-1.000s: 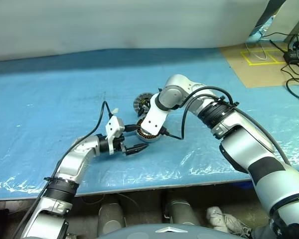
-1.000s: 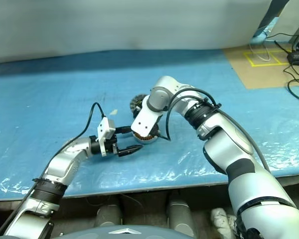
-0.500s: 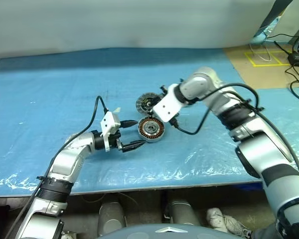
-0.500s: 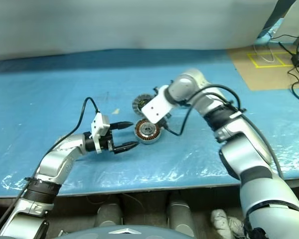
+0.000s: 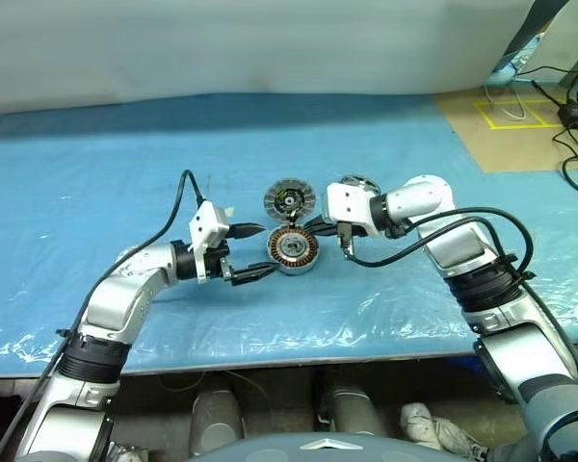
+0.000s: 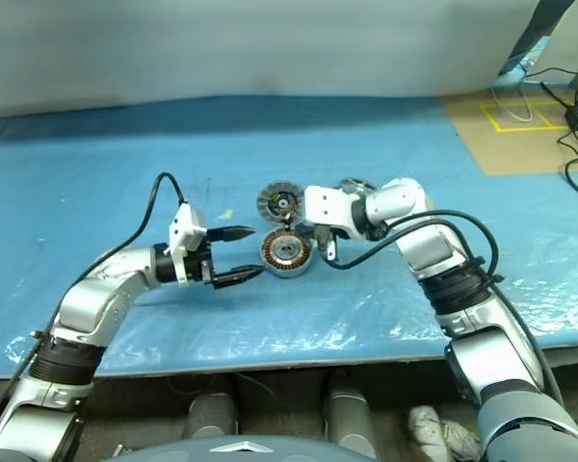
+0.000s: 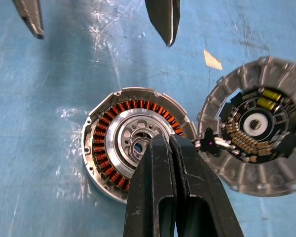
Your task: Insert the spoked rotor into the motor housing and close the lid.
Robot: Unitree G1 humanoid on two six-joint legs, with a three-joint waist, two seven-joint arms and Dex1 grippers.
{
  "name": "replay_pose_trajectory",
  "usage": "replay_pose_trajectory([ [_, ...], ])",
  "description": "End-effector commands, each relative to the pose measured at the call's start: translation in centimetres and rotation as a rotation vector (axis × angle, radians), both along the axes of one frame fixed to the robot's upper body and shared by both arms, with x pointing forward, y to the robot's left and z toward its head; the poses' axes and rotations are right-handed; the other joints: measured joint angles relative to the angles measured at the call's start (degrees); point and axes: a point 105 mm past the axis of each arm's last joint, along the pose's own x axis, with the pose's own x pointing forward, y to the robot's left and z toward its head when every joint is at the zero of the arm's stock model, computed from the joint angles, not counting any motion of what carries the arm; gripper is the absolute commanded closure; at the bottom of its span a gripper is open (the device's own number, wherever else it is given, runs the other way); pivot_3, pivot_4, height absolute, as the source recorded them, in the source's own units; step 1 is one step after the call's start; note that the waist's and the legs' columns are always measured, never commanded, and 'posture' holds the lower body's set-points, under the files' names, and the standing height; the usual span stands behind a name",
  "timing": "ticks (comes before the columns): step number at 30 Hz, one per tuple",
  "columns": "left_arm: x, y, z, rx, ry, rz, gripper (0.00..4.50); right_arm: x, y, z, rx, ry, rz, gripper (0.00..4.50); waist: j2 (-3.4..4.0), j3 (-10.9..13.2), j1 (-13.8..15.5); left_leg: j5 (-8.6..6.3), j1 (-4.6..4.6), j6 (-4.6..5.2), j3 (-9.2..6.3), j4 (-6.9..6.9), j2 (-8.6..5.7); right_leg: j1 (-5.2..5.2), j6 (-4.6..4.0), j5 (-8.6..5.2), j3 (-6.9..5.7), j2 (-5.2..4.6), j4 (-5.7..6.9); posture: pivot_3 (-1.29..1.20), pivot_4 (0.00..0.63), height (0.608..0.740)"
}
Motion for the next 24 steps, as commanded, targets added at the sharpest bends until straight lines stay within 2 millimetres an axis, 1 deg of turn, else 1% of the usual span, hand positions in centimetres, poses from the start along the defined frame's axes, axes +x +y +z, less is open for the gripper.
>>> replay_pose_trajectory([
  [1,0.1,-0.1,0.9,-0.006,-0.029,-0.017,0.00,-0.2,0.4,0.1,0.022,-0.013,-0.009,4.44,0.00,0.0,0.0,0.00,-0.01,0.00,0.00,-0.02,0.00,-0.01,0.00,0.00,0.00,0.00,-0.02,0.00,0.150,0.740],
  [4,-0.2,-0.2,0.5,0.000,-0.025,-0.021,0.00,-0.2,0.0,-1.1,-0.014,-0.010,-0.021,4.44,0.00,0.0,-0.1,0.00,0.00,-0.01,0.00,-0.08,0.00,-0.02,0.00,0.00,-0.02,0.02,-0.04,0.00,0.150,0.740],
  [9,-0.8,-0.1,-0.2,0.007,-0.018,-0.020,0.00,0.0,-0.4,-0.9,-0.020,-0.005,-0.024,4.44,0.00,0.0,-0.1,0.00,0.00,-0.02,-0.01,-0.11,0.00,-0.01,0.01,0.00,-0.02,0.01,-0.05,0.00,0.150,0.740],
  [14,-1.1,-0.2,-0.4,0.012,-0.019,-0.026,0.00,-0.2,-0.6,-2.0,-0.065,0.001,-0.006,4.44,0.00,0.0,0.0,0.00,0.00,-0.01,-0.01,-0.04,0.00,0.00,0.01,0.00,-0.02,0.00,-0.03,0.00,0.150,0.740],
  [19,-1.2,-0.4,-0.2,0.014,-0.026,-0.030,0.00,0.1,-0.3,-2.4,-0.061,0.003,-0.014,4.44,0.00,0.0,-0.1,0.00,0.01,-0.01,-0.01,-0.04,0.01,0.00,0.00,0.00,-0.01,0.01,-0.02,0.00,0.150,0.740],
  [24,-1.2,-0.8,-0.1,0.016,-0.030,-0.031,0.00,0.3,-0.6,-2.8,-0.075,-0.001,-0.026,4.44,0.00,0.0,-0.1,0.00,0.01,-0.01,-0.01,-0.04,0.00,0.00,0.00,0.00,-0.01,0.01,-0.03,0.00,0.150,0.740],
])
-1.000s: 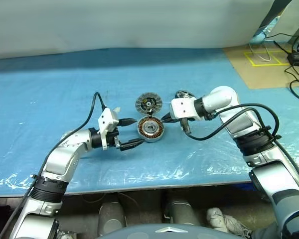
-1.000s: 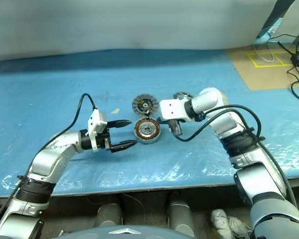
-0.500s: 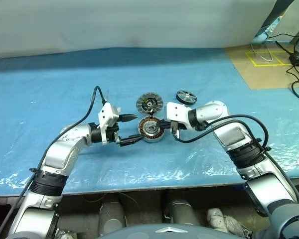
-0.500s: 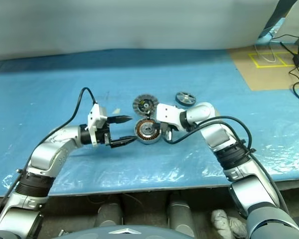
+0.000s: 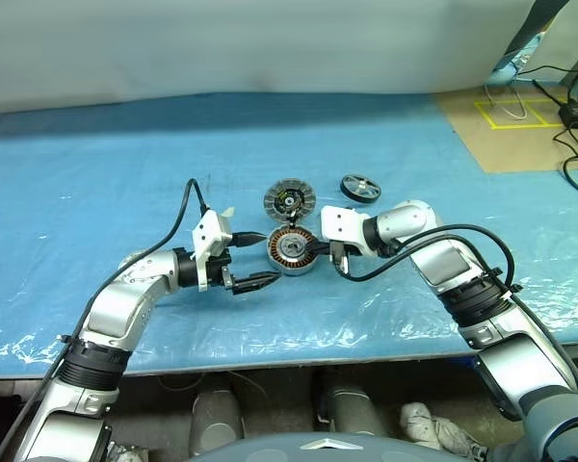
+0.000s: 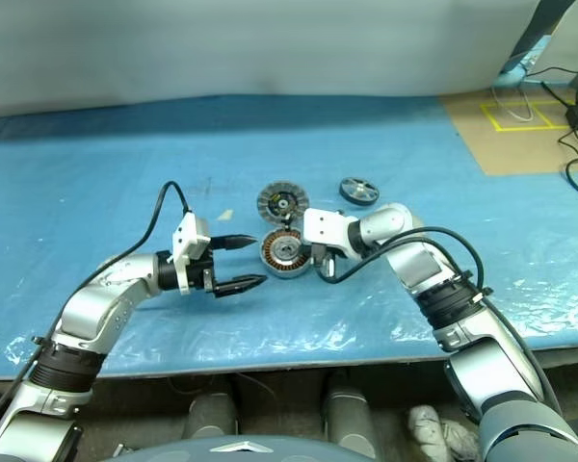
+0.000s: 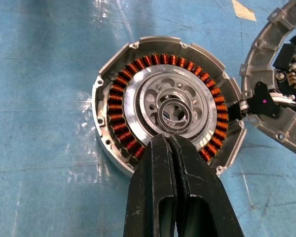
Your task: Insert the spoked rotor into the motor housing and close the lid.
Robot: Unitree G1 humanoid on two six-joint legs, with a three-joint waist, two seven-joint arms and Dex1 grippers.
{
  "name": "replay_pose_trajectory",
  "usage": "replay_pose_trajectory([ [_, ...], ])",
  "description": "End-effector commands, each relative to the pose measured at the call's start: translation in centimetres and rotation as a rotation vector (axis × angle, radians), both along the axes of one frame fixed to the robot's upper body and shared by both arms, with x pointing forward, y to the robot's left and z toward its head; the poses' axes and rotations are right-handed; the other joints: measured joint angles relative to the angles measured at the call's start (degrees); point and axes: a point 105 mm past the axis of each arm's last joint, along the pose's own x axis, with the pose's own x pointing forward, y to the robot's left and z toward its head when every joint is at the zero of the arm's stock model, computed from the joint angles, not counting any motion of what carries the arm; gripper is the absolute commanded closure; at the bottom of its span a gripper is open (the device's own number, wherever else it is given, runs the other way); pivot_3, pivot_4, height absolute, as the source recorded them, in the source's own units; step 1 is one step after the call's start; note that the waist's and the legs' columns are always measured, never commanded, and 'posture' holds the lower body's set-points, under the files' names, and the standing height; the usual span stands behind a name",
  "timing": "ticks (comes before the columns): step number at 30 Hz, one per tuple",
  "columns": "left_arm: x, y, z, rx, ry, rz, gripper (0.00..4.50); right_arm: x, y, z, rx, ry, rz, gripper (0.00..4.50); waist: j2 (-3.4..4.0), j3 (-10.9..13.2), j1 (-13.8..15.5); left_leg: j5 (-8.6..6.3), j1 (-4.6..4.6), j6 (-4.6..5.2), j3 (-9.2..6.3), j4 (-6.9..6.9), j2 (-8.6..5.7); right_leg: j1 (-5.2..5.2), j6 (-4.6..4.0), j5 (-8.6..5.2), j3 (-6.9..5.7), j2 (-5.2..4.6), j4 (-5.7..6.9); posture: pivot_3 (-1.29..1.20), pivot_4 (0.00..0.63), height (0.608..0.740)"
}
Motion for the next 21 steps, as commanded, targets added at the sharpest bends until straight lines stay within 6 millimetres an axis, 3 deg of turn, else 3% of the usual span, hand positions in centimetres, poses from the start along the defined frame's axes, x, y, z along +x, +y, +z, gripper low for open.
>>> replay_pose_trajectory([
  [1,-0.2,-0.5,1.0,-0.003,-0.052,-0.017,0.00,0.3,0.0,0.5,-0.006,-0.037,0.008,4.44,0.00,0.0,0.0,0.00,0.01,0.00,0.00,0.00,0.00,0.00,0.00,0.00,0.00,0.00,0.00,0.00,0.150,0.740],
  [21,0.4,0.4,0.3,-0.003,-0.054,-0.011,0.00,0.2,1.0,1.4,-0.018,-0.071,0.066,4.44,0.00,0.0,0.0,0.00,0.02,0.00,0.00,0.03,0.00,0.01,0.00,0.00,0.00,0.00,0.05,0.00,0.150,0.740],
])
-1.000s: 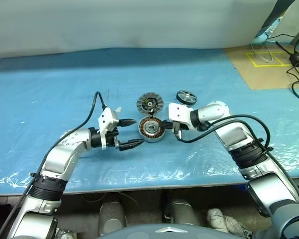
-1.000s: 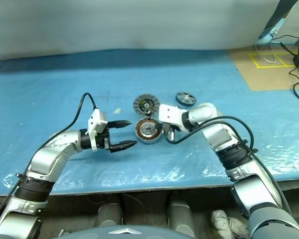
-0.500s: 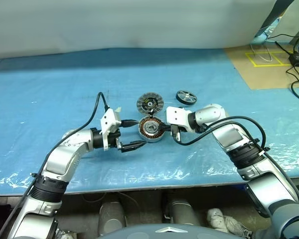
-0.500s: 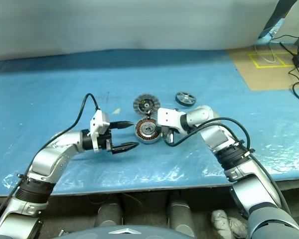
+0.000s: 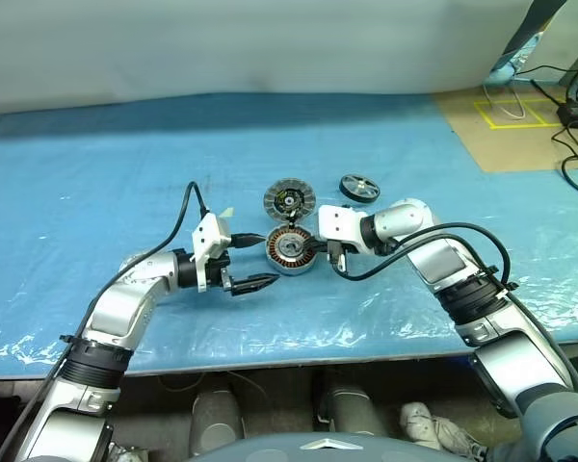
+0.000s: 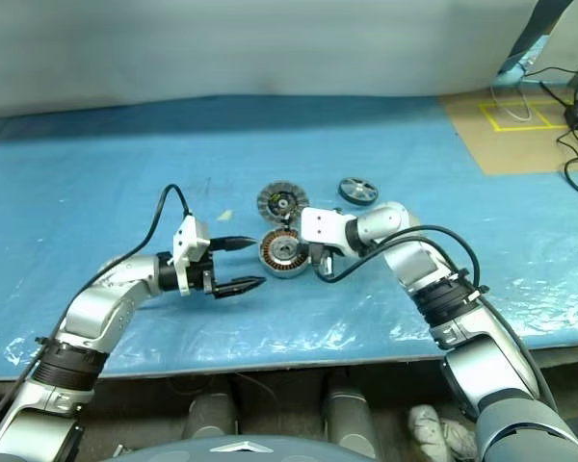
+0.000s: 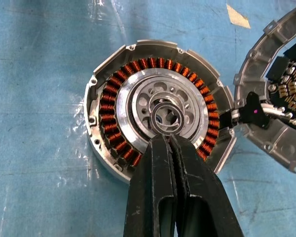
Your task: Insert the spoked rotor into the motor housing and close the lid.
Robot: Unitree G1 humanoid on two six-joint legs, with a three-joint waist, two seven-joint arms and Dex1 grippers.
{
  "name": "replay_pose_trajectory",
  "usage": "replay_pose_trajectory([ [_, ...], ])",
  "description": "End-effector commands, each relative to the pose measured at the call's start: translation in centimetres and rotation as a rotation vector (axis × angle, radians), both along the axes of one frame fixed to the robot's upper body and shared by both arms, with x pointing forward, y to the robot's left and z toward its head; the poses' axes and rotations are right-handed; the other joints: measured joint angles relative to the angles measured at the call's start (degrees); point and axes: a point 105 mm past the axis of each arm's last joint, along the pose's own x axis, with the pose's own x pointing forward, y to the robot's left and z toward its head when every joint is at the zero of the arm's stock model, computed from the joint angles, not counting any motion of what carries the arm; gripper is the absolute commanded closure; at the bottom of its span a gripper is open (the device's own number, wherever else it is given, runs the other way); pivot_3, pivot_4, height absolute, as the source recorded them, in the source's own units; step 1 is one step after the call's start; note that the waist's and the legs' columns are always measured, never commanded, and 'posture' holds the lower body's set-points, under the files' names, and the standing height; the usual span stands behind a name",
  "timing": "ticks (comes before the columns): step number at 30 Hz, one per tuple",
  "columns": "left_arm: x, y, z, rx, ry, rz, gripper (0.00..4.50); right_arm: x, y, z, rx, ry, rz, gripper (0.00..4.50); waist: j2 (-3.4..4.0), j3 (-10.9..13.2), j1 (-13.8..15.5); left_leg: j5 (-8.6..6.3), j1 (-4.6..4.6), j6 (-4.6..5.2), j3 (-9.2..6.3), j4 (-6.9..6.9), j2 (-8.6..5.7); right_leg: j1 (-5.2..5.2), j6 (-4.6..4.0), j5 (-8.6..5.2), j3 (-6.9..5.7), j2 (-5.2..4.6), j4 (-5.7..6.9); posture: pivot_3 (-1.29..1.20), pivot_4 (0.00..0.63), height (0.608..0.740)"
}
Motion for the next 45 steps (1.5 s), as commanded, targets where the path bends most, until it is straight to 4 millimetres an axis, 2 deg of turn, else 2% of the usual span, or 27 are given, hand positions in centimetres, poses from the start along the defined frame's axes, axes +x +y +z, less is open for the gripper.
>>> replay_pose_trajectory([
  [1,0.0,-0.1,1.2,-0.008,-0.047,-0.007,0.00,-0.1,0.2,0.9,-0.018,-0.042,0.039,4.44,0.00,0.0,0.0,0.00,0.00,0.00,0.00,0.00,0.00,0.00,0.00,0.00,0.00,0.00,0.00,0.00,0.150,0.740],
  [5,-0.1,-0.3,1.4,-0.008,-0.048,-0.008,0.00,0.0,-0.2,0.9,-0.027,-0.044,0.038,4.44,0.00,0.0,0.0,0.00,-0.01,0.00,0.00,0.00,0.00,0.00,0.00,0.00,0.00,-0.01,-0.01,0.00,0.150,0.740],
  [12,-0.1,-1.3,2.9,-0.012,-0.057,-0.014,0.00,-0.1,0.4,0.3,-0.020,-0.039,0.038,4.44,0.00,0.0,0.0,0.00,-0.01,0.00,0.00,0.01,0.00,0.00,0.00,0.00,0.00,0.00,0.00,0.00,0.150,0.740],
  [22,-0.2,-1.9,3.5,-0.011,-0.049,-0.013,0.00,0.0,0.8,0.5,-0.014,-0.052,0.045,4.44,0.00,0.0,0.0,0.00,0.00,0.00,0.00,0.02,0.00,0.00,0.00,0.00,0.01,0.00,0.02,0.00,0.150,0.740],
  [32,-0.3,-0.9,1.8,-0.009,-0.028,0.001,0.00,0.2,1.4,0.5,-0.009,-0.060,0.049,4.44,0.00,0.0,-0.1,0.00,0.00,0.00,0.00,0.02,0.00,0.00,0.00,0.00,0.01,0.01,0.01,0.00,0.150,0.740],
  [38,-0.2,-0.1,0.7,-0.007,-0.023,0.008,0.00,0.5,1.0,0.3,-0.025,-0.069,0.043,4.44,0.00,0.0,-0.1,0.00,0.01,0.00,0.00,0.03,0.00,0.01,0.00,0.00,0.00,0.00,0.03,0.00,0.150,0.740],
  [45,-0.7,0.2,-0.2,-0.006,-0.025,0.005,0.00,1.8,0.1,2.2,-0.005,-0.111,0.003,4.44,0.00,0.0,0.0,0.00,0.00,0.00,0.00,0.03,0.00,0.01,0.00,0.00,0.00,-0.01,0.02,0.00,0.150,0.740],
])
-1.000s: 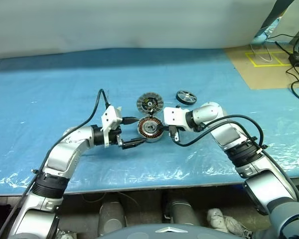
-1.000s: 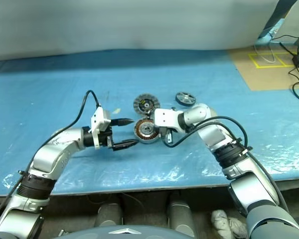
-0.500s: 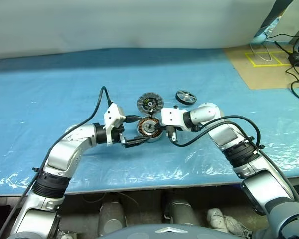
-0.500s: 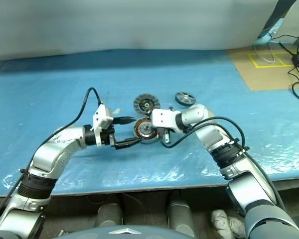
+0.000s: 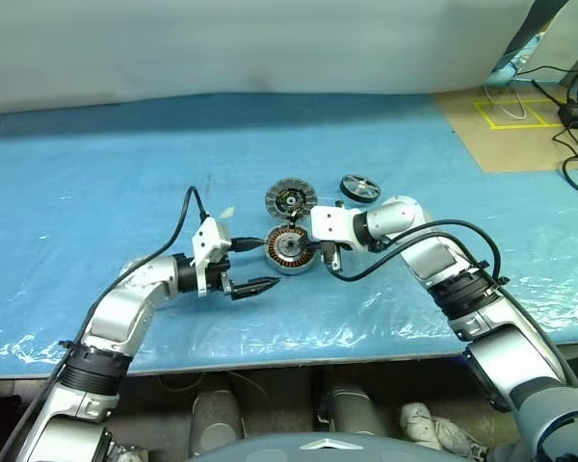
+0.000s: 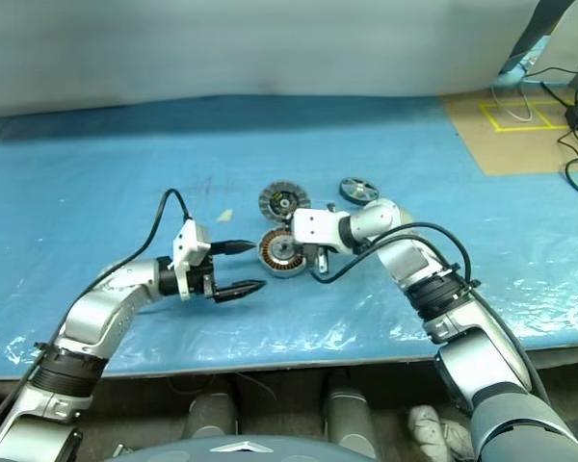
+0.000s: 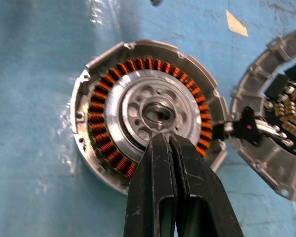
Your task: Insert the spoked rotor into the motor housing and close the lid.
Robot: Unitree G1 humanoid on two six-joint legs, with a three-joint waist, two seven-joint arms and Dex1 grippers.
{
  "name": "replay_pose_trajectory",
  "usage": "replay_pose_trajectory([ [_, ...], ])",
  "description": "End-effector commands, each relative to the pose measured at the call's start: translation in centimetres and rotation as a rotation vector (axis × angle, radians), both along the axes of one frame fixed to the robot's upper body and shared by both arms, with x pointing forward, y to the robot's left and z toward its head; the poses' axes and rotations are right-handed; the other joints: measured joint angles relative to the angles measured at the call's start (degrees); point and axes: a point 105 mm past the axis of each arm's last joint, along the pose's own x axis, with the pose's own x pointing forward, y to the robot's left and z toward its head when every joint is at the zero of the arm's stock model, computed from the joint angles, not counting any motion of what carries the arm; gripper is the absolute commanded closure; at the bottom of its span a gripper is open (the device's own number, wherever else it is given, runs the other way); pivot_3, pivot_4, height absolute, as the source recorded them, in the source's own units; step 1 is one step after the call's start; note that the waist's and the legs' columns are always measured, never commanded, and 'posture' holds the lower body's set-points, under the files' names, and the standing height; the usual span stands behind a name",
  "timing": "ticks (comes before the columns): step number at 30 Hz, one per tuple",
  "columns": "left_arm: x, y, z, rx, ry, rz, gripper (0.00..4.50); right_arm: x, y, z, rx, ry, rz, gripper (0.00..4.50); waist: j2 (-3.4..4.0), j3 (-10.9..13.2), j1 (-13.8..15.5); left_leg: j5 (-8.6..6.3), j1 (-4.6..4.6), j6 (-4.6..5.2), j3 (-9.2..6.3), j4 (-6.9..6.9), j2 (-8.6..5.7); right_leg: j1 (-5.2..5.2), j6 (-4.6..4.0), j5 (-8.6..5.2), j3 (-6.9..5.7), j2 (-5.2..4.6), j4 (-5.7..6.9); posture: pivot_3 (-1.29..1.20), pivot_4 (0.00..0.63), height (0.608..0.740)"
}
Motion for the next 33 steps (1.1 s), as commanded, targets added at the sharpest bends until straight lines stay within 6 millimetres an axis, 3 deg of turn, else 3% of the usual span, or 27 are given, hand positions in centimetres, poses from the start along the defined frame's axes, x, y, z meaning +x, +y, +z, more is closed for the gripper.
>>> replay_pose_trajectory([
  [1,-0.1,0.0,0.5,-0.007,-0.040,-0.007,0.00,0.9,0.0,2.3,0.046,-0.051,-0.009,4.44,0.00,0.0,0.0,0.00,0.00,0.00,0.00,0.00,0.00,0.00,0.00,0.00,0.00,0.00,0.00,0.00,0.150,0.740],
  [12,0.7,-0.3,1.0,-0.010,-0.046,-0.011,0.00,-0.8,3.1,1.5,0.085,-0.007,0.073,4.44,0.00,0.0,0.0,0.00,0.00,0.00,0.00,0.00,0.00,-0.01,0.00,0.00,0.00,0.00,0.01,0.00,0.150,0.740],
  [22,0.6,-0.4,1.6,-0.011,-0.053,-0.011,0.00,0.2,0.7,-0.3,0.015,0.019,0.005,4.44,0.00,0.0,0.0,0.00,0.01,0.00,0.00,0.00,0.00,0.00,0.00,0.00,0.00,0.00,0.01,0.00,0.150,0.740],
  [28,0.6,-0.7,1.8,-0.013,-0.056,-0.014,0.00,-0.4,0.1,-2.7,-0.048,0.031,0.002,4.44,0.00,0.0,0.0,0.00,0.07,0.00,0.00,0.00,0.01,0.09,0.00,0.00,0.00,0.00,0.01,0.00,0.150,0.740],
  [33,0.5,-0.8,2.0,-0.009,-0.058,-0.018,0.00,-0.7,1.3,-1.2,0.076,0.051,-0.014,4.44,0.00,0.0,0.0,0.00,0.11,0.00,0.00,0.00,0.01,0.25,0.00,0.00,0.01,0.00,0.01,0.00,0.150,0.740],
])
